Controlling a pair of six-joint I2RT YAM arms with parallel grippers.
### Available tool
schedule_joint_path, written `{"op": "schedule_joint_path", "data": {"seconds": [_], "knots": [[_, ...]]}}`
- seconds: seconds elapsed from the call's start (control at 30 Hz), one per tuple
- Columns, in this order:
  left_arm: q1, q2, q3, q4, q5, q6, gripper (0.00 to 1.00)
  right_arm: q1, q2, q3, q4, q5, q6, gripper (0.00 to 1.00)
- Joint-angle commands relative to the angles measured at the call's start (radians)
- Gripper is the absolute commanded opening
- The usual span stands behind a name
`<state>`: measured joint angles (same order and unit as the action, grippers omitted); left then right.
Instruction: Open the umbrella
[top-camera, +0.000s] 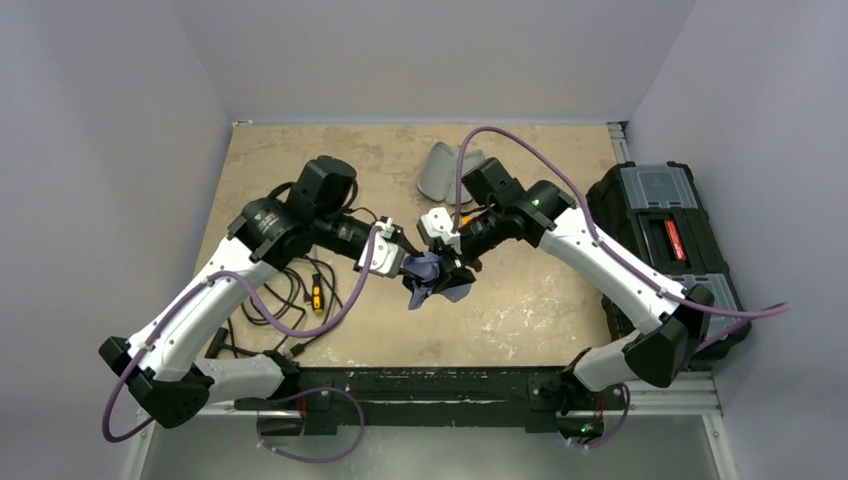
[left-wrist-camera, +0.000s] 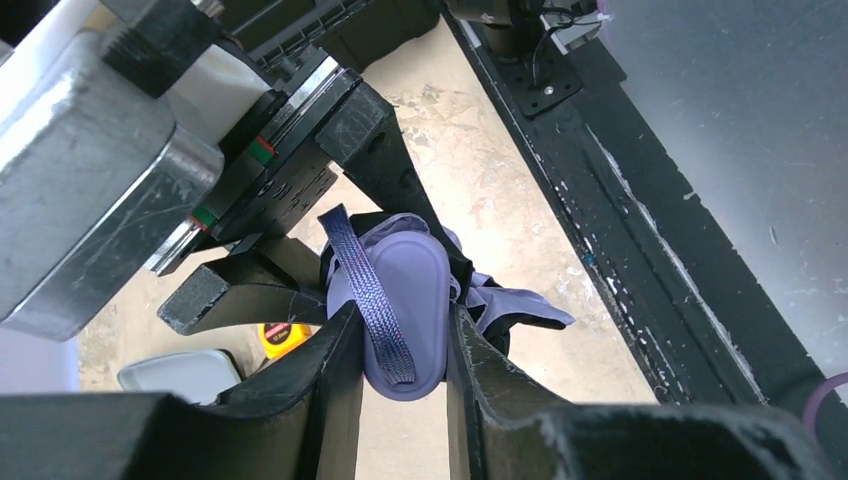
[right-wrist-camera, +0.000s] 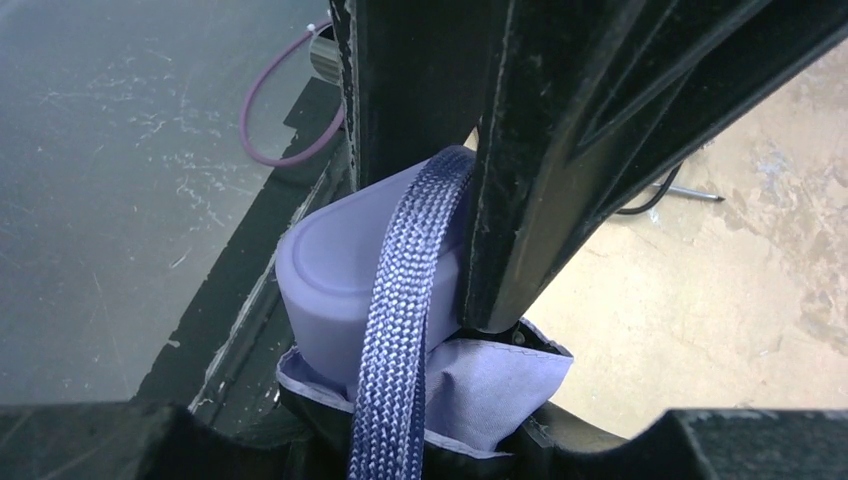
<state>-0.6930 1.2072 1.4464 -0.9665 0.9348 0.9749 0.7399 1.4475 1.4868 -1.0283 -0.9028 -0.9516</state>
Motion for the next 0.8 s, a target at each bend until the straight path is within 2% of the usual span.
{"op": "schedule_joint_path", "data": {"seconds": [0.0, 0.17, 0.3, 0.5, 0.63, 0.77], "knots": [[-0.006, -0.040, 0.055, 0.011, 0.028, -0.059, 0.00, 0.001, -0.055, -0.017, 0.013, -0.016, -0.067, 0.00], [0.077, -0.131, 0.089, 0.062, 0.075, -0.183, 0.00, -0.002, -0.113, -0.150, -0.035, -0.002, -0.129, 0.00], [0.103, -0.140, 0.197, -0.025, 0.081, -0.168, 0.00, -0.019, -0.152, -0.265, -0.024, 0.013, -0.136, 0.00], [0.191, -0.133, 0.347, -0.002, 0.100, -0.269, 0.00, -0.121, -0.125, -0.377, -0.138, 0.039, -0.338, 0.00], [0.246, -0.100, 0.465, 0.016, 0.089, -0.274, 0.00, -0.168, -0.142, -0.464, -0.187, 0.098, -0.469, 0.00], [0.290, -0.085, 0.509, 0.036, 0.093, -0.248, 0.00, -0.172, -0.158, -0.496, -0.196, 0.119, -0.507, 0.00]]}}
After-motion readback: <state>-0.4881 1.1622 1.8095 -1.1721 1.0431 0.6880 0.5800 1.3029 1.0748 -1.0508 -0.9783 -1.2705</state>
